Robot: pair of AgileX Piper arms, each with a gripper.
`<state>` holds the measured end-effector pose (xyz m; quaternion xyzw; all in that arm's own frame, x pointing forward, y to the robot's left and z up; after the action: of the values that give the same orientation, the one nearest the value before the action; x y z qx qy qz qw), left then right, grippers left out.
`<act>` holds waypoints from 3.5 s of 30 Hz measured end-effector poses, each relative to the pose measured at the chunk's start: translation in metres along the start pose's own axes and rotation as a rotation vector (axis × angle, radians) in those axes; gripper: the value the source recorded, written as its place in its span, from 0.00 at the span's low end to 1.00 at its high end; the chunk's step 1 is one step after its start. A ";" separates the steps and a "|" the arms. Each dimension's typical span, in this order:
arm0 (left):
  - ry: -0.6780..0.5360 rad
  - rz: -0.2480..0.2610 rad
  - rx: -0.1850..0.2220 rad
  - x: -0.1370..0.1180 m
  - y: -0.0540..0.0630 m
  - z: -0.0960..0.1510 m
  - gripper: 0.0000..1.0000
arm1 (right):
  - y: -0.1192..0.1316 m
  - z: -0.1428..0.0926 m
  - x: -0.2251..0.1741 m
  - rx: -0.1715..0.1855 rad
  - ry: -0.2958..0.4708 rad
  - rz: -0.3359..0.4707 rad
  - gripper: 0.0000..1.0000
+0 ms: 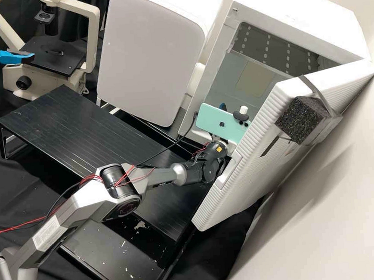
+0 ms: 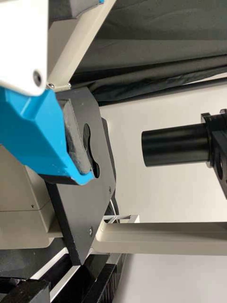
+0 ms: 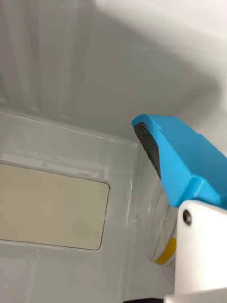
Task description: Take the petri dish out of the incubator
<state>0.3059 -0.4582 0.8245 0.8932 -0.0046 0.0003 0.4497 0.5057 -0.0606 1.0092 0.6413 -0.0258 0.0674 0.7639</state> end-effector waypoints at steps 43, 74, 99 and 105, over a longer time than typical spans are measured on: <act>0.000 0.000 0.000 0.000 0.000 0.000 1.00 | -0.006 -0.006 0.003 -0.070 -0.005 -0.050 0.00; 0.000 0.000 0.000 0.000 0.000 0.000 1.00 | -0.007 -0.007 0.004 -0.060 -0.004 -0.047 0.00; 0.000 0.000 0.000 0.000 0.000 0.000 1.00 | 0.006 0.000 -0.042 0.044 0.045 -0.013 0.00; 0.000 0.000 0.000 0.000 0.000 0.000 1.00 | 0.006 0.000 -0.042 0.044 0.045 -0.013 1.00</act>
<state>0.3059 -0.4582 0.8245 0.8932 -0.0046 0.0003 0.4497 0.4633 -0.0627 1.0095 0.6565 -0.0028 0.0775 0.7503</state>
